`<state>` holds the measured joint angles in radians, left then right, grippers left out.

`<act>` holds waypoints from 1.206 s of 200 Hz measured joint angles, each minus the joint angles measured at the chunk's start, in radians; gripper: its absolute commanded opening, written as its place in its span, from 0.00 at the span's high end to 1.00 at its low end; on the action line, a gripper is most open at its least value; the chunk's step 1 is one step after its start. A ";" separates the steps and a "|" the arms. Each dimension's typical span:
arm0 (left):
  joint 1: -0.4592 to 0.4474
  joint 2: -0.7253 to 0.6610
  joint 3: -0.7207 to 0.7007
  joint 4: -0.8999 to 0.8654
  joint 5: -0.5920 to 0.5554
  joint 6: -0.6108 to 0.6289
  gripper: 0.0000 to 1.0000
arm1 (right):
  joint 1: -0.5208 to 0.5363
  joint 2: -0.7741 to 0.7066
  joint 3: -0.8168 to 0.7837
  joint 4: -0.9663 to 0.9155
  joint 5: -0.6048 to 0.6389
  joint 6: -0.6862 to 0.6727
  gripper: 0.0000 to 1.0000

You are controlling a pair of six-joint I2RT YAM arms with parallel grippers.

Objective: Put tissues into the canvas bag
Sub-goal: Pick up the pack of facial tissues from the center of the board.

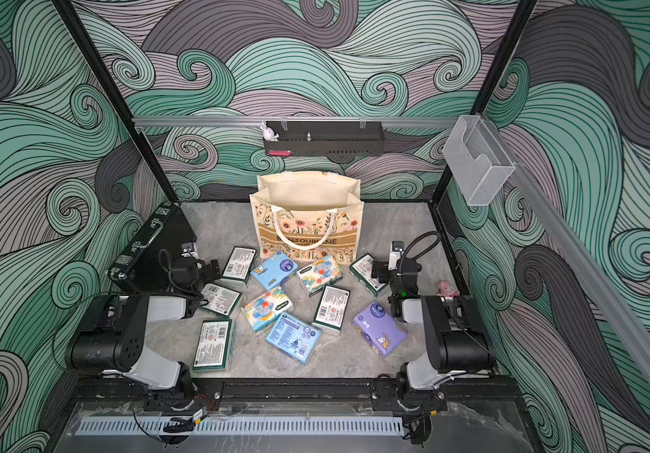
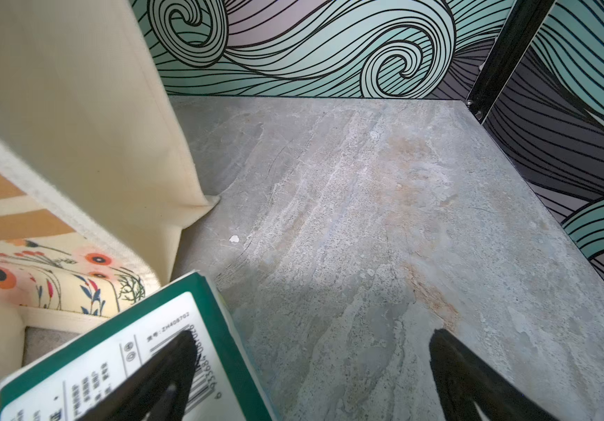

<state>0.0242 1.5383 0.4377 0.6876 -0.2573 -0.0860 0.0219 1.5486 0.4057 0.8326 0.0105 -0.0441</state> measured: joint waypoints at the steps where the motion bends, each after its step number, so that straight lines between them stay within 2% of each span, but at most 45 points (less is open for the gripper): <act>1: 0.000 0.000 0.000 0.000 0.000 0.000 0.02 | 0.000 0.000 0.000 0.000 0.000 0.000 0.01; 241: 0.001 0.000 0.000 0.000 0.001 0.000 0.01 | 0.008 0.000 0.000 -0.006 0.009 -0.001 0.01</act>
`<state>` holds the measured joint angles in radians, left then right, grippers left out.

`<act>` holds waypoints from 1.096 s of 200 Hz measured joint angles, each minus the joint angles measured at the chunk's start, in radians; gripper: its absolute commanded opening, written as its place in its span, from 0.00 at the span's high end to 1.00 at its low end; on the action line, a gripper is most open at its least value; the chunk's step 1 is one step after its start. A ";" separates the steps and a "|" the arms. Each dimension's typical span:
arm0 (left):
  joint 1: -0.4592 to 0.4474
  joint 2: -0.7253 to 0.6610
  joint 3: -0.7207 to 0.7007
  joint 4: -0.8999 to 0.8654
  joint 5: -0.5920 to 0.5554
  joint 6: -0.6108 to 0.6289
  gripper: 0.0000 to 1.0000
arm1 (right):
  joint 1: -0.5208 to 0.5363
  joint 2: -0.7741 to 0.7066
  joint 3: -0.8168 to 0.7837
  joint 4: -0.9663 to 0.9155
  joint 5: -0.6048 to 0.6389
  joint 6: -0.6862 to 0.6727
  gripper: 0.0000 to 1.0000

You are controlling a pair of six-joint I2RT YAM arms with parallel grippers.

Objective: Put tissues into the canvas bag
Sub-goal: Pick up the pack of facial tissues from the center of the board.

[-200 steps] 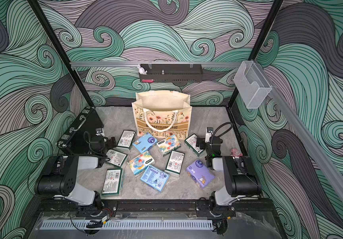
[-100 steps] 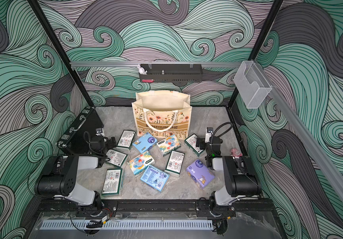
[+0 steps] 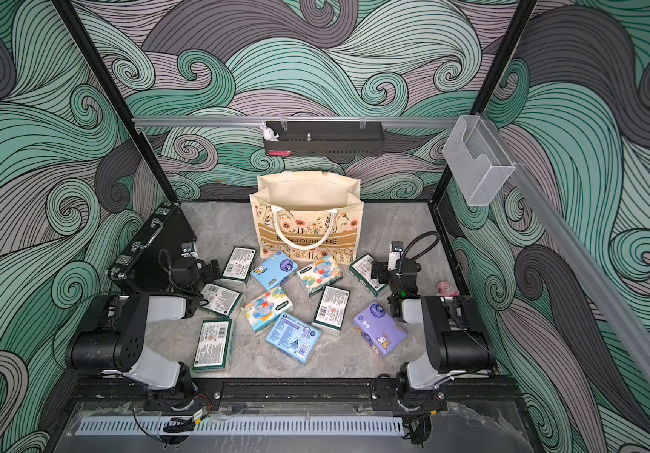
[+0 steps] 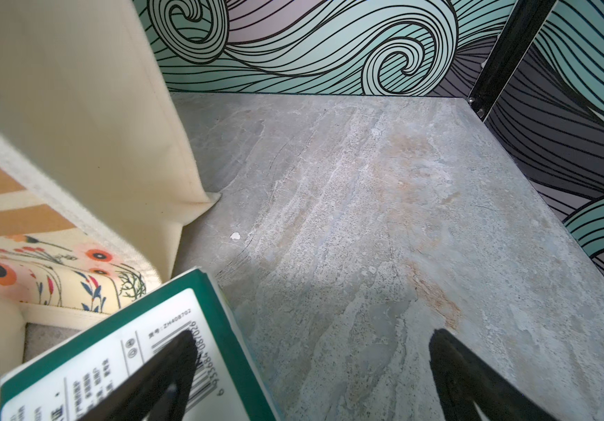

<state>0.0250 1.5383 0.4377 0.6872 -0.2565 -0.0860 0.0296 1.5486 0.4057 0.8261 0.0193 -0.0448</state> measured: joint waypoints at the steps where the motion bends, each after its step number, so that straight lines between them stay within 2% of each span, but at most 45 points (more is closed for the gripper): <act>1: 0.000 0.000 0.000 0.000 0.000 0.000 0.01 | 0.000 0.000 0.000 0.000 0.000 0.000 0.01; 49: 0.000 -0.004 -0.002 0.002 0.003 0.006 0.01 | 0.001 0.000 0.000 0.003 0.000 -0.003 0.01; 62: -0.017 -0.034 -0.013 0.000 -0.020 0.026 0.01 | 0.033 -0.037 0.000 -0.041 0.024 -0.030 0.01; 75: -0.080 -0.135 -0.011 -0.078 -0.087 0.050 0.01 | 0.126 -0.159 0.022 -0.181 0.057 -0.066 0.01; 89: -0.157 -0.301 0.020 -0.205 -0.129 -0.008 0.01 | 0.222 -0.296 0.092 -0.274 0.064 -0.048 0.01; 102: -0.190 -0.446 0.057 -0.263 -0.117 -0.099 0.01 | 0.263 -0.399 0.177 -0.301 0.090 0.051 0.01; 114: -0.208 -0.557 0.064 -0.249 -0.082 -0.201 0.01 | 0.257 -0.487 0.244 -0.364 0.165 0.240 0.01; 124: -0.235 -0.612 0.056 -0.227 -0.048 -0.274 0.01 | 0.229 -0.547 0.261 -0.415 0.179 0.356 0.02; 137: -0.311 -0.634 0.063 -0.240 -0.010 -0.317 0.01 | 0.194 -0.613 0.259 -0.513 0.174 0.458 0.02; 155: -0.489 -0.594 0.145 -0.401 0.019 -0.309 0.01 | 0.208 -0.669 0.261 -0.710 0.132 0.522 0.01; 172: -0.581 -0.568 0.182 -0.530 0.033 -0.330 0.01 | 0.303 -0.682 0.285 -0.911 0.056 0.528 0.01; 191: -0.587 -0.569 0.167 -0.652 0.030 -0.380 0.01 | 0.488 -0.672 0.333 -1.122 0.009 0.509 0.01; 219: -0.586 -0.608 0.076 -0.782 0.058 -0.467 0.01 | 0.750 -0.667 0.331 -1.308 -0.027 0.505 0.01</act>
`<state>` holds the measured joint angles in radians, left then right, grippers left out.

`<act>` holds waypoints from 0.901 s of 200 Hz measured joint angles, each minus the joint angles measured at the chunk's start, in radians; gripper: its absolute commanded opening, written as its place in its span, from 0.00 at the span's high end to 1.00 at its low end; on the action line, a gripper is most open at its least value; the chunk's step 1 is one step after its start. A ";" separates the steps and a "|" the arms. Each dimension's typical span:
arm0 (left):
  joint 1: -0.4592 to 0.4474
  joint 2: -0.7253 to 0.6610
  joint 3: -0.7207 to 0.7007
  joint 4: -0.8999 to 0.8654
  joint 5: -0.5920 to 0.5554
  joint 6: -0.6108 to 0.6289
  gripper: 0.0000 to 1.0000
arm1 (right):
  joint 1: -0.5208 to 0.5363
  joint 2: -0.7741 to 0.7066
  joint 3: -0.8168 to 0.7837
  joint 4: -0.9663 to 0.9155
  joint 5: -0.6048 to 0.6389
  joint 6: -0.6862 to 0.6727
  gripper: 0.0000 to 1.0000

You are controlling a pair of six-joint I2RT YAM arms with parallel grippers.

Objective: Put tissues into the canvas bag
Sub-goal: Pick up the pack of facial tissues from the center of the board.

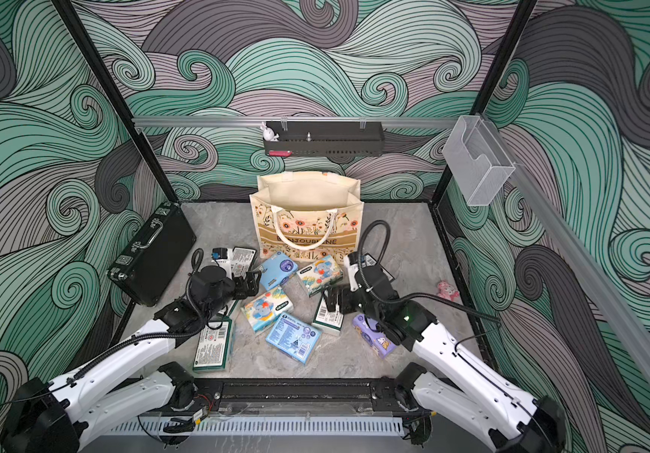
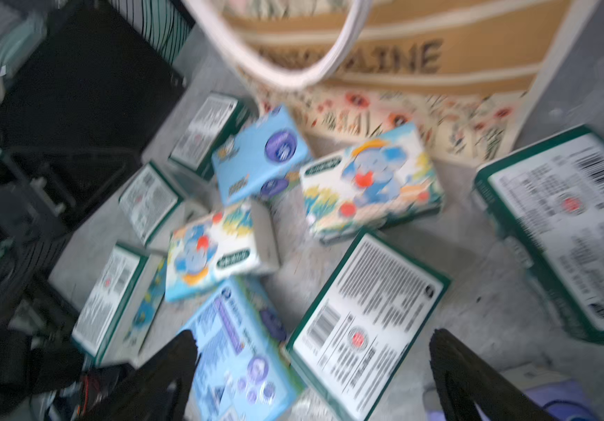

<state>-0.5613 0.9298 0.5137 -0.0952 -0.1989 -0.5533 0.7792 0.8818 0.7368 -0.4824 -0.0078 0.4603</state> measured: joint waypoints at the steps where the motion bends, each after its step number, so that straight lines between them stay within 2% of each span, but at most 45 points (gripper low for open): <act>1: 0.000 -0.002 -0.003 -0.002 0.002 -0.002 0.01 | 0.011 0.000 -0.002 -0.008 0.001 0.002 0.01; 29: 0.000 -0.132 -0.111 -0.058 0.060 -0.071 0.02 | 0.131 0.008 -0.066 -0.079 -0.005 0.068 0.01; 60: 0.000 -0.326 -0.177 -0.093 0.158 -0.127 0.09 | 0.143 0.012 -0.186 -0.028 -0.061 0.183 0.01; 89: 0.000 -0.443 -0.195 -0.142 0.272 -0.164 0.05 | 0.148 0.045 -0.259 0.080 -0.109 0.289 0.01; 97: 0.000 -0.443 -0.195 -0.150 0.300 -0.168 0.01 | 0.152 0.057 -0.270 0.109 -0.109 0.322 0.01; 161: 0.000 -0.249 -0.198 -0.163 0.485 -0.188 0.02 | 0.193 0.120 -0.387 0.338 -0.148 0.537 0.01; 180: 0.000 -0.210 -0.198 -0.138 0.525 -0.193 0.13 | 0.194 0.109 -0.427 0.381 -0.151 0.570 0.01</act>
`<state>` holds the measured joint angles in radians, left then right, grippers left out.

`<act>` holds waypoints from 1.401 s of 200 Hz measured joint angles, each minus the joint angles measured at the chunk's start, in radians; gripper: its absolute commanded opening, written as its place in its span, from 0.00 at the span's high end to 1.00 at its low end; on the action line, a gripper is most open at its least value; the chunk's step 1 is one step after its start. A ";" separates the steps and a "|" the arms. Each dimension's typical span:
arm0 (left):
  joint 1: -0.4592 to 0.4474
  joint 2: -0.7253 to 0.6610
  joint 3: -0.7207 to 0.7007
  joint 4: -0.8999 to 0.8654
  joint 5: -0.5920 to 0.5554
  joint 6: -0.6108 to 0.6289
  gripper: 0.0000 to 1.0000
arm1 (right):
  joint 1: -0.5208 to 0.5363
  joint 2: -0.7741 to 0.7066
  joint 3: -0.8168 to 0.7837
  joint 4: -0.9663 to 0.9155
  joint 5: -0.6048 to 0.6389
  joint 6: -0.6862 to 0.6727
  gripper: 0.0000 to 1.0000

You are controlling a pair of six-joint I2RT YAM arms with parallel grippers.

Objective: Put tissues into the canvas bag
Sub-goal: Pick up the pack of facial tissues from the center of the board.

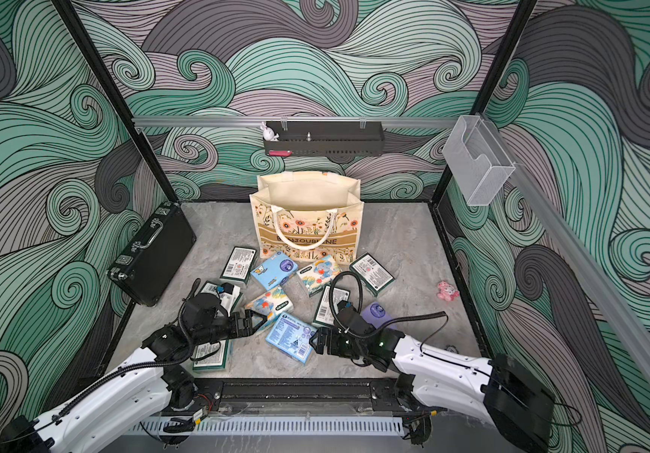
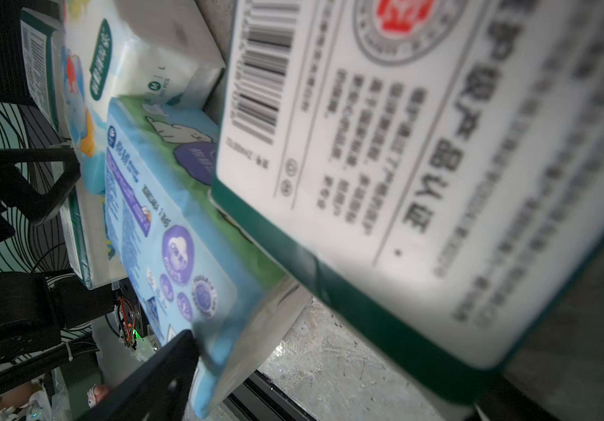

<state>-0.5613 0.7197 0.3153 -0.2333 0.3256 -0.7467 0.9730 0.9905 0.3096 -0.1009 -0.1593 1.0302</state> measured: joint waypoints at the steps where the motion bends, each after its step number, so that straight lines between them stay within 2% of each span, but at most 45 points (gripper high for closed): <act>1: 0.000 0.002 0.000 0.001 0.002 -0.001 0.13 | 0.000 -0.002 -0.002 0.002 0.000 0.001 0.01; 24: -0.003 0.069 0.000 0.024 0.046 -0.003 0.21 | 0.000 -0.024 -0.021 0.044 -0.002 0.019 0.01; 48: -0.024 0.121 0.002 0.029 0.086 -0.002 0.23 | 0.000 -0.034 -0.041 0.084 -0.008 0.029 0.01; 87: -0.064 0.123 0.019 0.031 0.110 0.000 0.25 | 0.000 -0.039 -0.084 0.168 -0.020 0.063 0.01; 165: -0.148 0.221 0.061 0.071 0.114 -0.006 0.27 | 0.000 -0.019 -0.120 0.303 -0.066 0.129 0.01; 260: -0.292 0.342 0.081 0.193 0.082 -0.071 0.26 | 0.000 -0.097 -0.145 0.299 -0.062 0.139 0.01; 280: -0.317 0.359 0.092 0.203 0.070 -0.078 0.31 | 0.000 -0.111 -0.155 0.290 -0.060 0.144 0.01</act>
<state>-0.8783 1.0790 0.4076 -0.0299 0.3954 -0.8246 0.9730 0.8799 0.1543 0.1890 -0.2195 1.1740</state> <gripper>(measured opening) 0.728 0.991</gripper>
